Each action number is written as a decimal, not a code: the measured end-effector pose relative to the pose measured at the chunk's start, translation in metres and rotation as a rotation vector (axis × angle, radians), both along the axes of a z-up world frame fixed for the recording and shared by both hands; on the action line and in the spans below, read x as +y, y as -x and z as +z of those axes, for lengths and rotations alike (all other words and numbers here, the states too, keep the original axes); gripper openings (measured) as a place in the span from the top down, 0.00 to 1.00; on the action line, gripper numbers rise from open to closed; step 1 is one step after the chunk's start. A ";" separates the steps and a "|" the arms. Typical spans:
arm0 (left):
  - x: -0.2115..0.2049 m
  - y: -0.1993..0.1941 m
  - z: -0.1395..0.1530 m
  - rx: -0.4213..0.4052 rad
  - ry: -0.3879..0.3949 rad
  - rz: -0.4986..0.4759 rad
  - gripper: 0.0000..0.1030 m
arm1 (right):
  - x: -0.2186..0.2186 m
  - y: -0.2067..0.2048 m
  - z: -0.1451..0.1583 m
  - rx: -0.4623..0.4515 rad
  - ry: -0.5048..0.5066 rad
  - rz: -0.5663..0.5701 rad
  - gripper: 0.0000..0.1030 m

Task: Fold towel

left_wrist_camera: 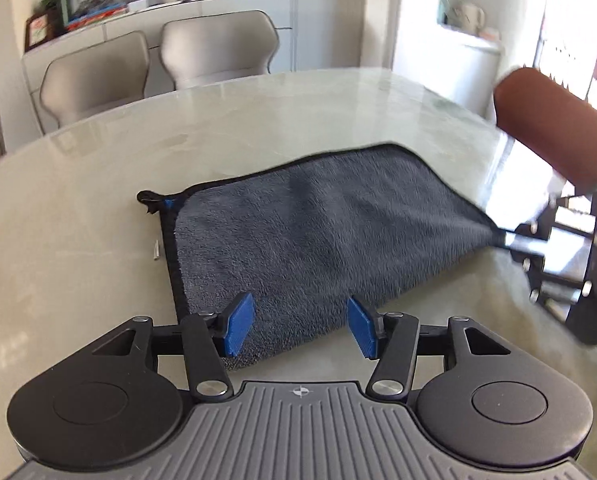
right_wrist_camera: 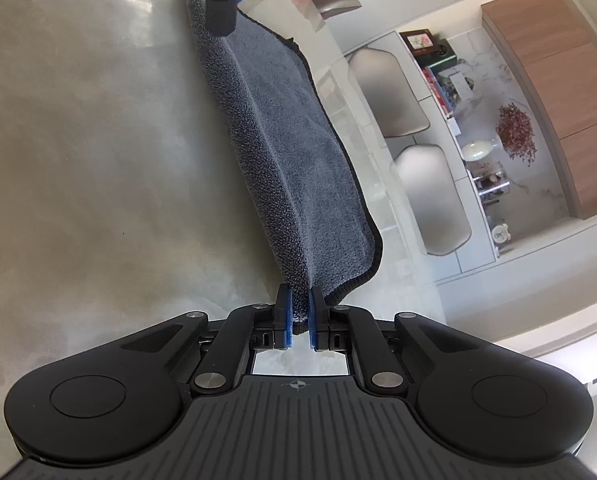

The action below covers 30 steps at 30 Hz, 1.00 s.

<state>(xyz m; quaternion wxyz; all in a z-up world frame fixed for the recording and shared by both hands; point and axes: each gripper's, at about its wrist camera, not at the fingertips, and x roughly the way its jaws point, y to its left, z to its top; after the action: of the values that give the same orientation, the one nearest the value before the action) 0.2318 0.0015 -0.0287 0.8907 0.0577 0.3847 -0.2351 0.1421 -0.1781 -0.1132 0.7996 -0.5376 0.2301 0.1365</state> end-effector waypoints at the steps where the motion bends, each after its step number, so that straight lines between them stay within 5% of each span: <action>1: 0.003 -0.003 0.001 0.007 0.017 0.016 0.41 | 0.001 0.000 0.000 0.001 0.004 -0.002 0.92; 8: 0.004 -0.021 -0.019 0.133 -0.008 0.027 0.40 | 0.003 -0.001 0.006 -0.024 0.009 -0.020 0.93; 12: -0.002 -0.012 -0.026 0.088 -0.075 -0.015 0.40 | 0.009 -0.005 0.015 -0.077 0.015 -0.014 0.93; 21: -0.012 0.002 -0.034 0.013 -0.165 -0.094 0.36 | 0.056 -0.022 0.043 -0.208 0.040 0.193 0.93; 30: 0.004 0.009 -0.034 -0.008 -0.095 -0.146 0.35 | 0.101 -0.041 0.058 -0.063 -0.128 0.500 0.96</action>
<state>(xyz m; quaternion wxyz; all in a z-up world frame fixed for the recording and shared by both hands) 0.2231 0.0056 -0.0629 0.8690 0.1285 0.3866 -0.2807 0.1826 -0.0768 -0.0551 0.7804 -0.5299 0.0559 0.3272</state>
